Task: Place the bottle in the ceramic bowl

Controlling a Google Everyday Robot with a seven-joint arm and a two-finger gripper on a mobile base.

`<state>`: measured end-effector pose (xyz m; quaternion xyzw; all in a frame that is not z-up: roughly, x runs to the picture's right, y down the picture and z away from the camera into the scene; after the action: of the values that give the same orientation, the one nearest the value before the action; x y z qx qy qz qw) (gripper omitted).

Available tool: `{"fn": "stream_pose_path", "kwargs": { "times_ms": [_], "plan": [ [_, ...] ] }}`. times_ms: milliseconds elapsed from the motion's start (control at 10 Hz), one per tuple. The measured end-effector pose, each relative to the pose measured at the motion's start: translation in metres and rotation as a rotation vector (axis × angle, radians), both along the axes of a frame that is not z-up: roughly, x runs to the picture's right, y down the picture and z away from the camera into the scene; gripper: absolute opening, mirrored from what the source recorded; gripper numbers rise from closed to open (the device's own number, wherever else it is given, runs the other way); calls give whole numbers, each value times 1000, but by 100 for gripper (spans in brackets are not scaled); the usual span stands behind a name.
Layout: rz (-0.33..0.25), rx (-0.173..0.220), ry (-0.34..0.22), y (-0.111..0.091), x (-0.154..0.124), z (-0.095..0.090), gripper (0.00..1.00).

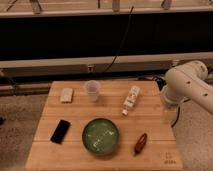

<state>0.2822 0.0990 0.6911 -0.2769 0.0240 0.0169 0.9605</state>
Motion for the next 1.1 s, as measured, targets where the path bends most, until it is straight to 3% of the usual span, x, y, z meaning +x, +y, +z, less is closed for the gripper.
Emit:
{"fn": "stream_pose_path", "kwargs": {
  "times_ms": [300, 1100],
  "plan": [
    [-32, 13, 6, -23, -9, 23, 80],
    [-108, 10, 4, -42, -25, 57, 80]
  ]
}}
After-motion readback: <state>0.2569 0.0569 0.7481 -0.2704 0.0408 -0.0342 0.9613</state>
